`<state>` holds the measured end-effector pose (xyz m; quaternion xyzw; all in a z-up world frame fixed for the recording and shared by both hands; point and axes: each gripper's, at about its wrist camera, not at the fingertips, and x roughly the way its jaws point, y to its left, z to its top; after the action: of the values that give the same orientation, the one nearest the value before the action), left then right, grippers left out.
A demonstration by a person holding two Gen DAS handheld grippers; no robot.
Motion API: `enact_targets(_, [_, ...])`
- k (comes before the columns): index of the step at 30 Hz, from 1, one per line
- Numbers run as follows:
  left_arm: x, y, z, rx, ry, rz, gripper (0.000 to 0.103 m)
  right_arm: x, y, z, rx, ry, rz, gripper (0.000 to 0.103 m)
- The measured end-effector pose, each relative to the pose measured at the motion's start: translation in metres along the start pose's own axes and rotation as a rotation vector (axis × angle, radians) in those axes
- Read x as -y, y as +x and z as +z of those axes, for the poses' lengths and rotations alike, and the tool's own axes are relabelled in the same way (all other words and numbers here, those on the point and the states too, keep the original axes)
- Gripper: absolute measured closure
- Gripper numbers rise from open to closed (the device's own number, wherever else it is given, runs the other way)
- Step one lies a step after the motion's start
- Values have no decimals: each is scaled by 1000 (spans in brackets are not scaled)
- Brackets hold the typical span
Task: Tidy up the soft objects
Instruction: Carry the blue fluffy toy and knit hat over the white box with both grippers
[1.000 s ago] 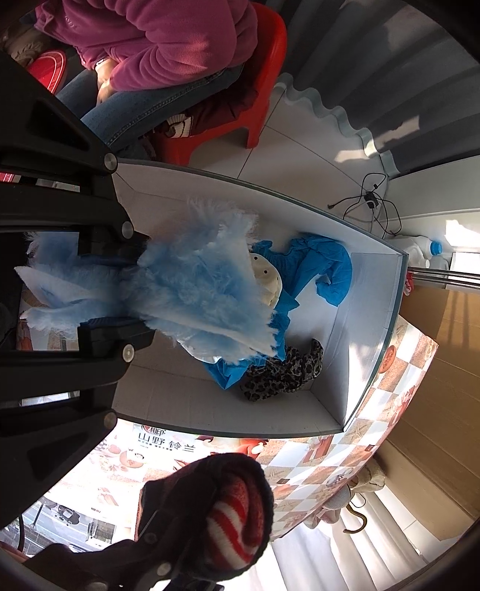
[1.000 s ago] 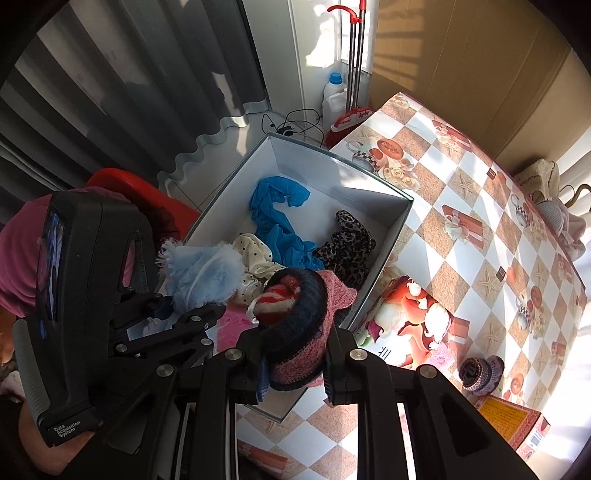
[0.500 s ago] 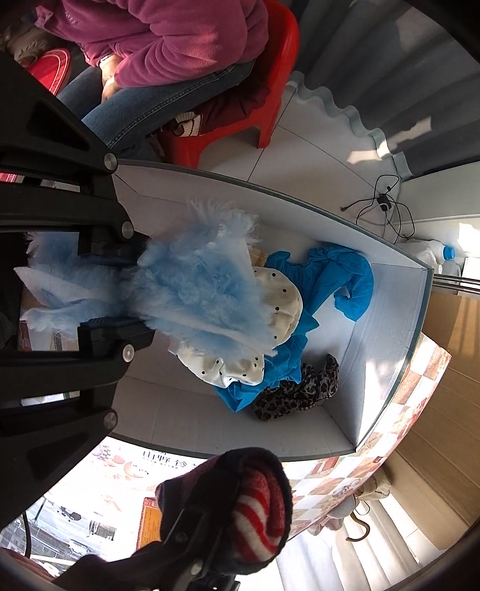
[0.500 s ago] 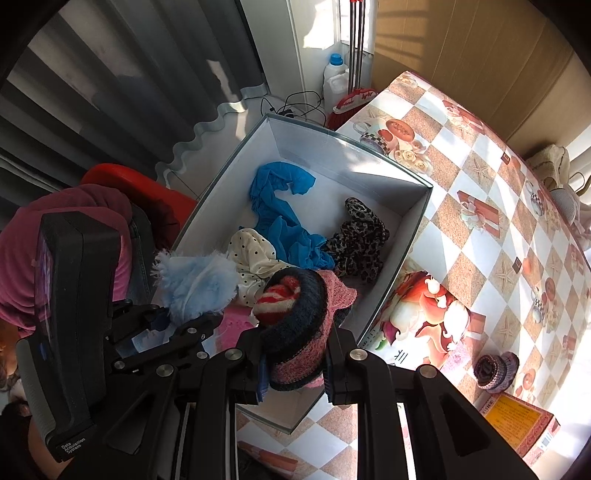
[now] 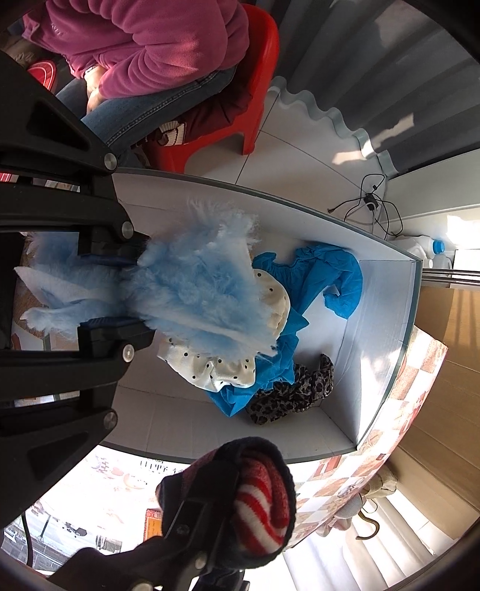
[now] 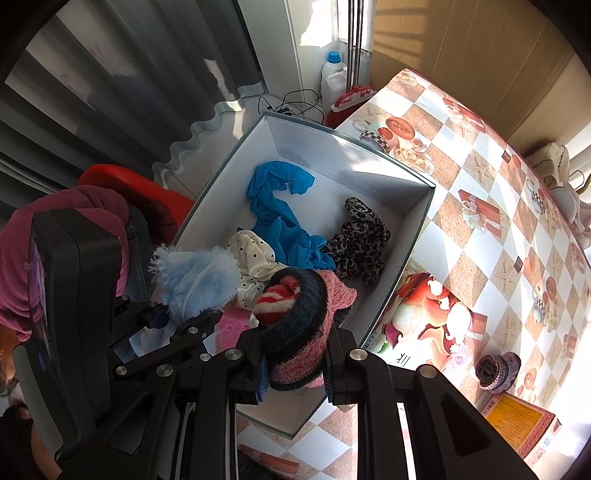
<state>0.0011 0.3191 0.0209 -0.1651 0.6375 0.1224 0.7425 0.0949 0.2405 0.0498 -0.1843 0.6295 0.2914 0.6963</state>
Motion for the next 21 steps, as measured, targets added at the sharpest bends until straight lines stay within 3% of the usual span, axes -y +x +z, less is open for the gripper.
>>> enact_targets(21, [-2, -7, 4, 36, 3, -3, 80, -2, 5, 7, -4, -16, -14, 81])
